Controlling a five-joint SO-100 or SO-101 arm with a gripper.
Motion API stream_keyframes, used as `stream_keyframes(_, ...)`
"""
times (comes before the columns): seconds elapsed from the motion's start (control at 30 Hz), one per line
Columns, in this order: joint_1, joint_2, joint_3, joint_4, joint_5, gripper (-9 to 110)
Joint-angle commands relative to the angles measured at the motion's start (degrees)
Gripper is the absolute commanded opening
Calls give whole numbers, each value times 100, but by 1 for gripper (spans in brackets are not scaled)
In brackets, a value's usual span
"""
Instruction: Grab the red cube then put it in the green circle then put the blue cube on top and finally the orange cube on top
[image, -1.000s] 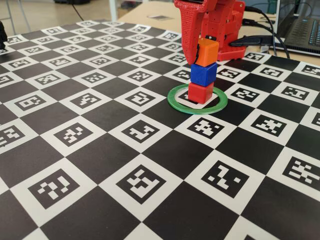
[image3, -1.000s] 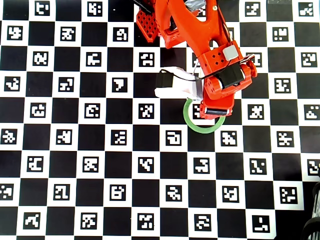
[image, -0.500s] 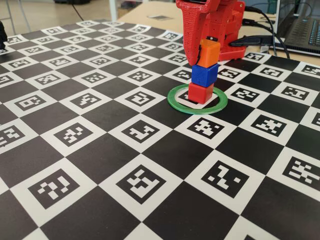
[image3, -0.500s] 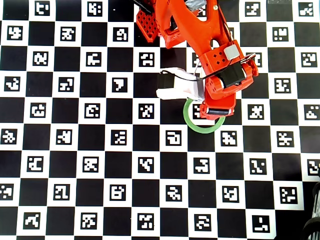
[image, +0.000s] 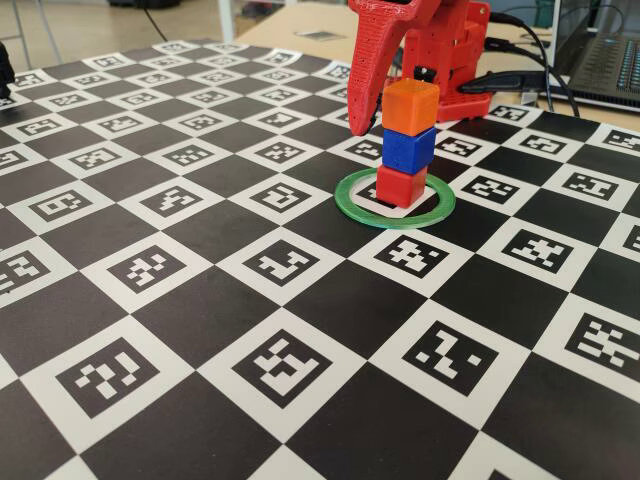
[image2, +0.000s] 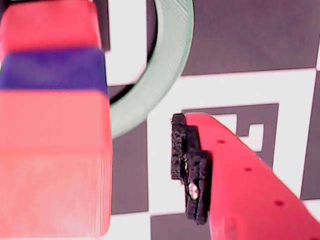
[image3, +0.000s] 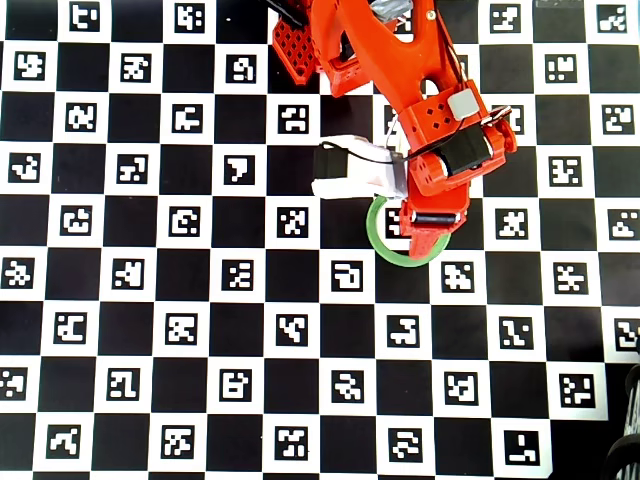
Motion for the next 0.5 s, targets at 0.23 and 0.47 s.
stream_keyframes(0.23, 861, 1477, -791, 343, -791, 37)
stream_keyframes(0.47, 1767, 2672, 299, -308, -2224, 20)
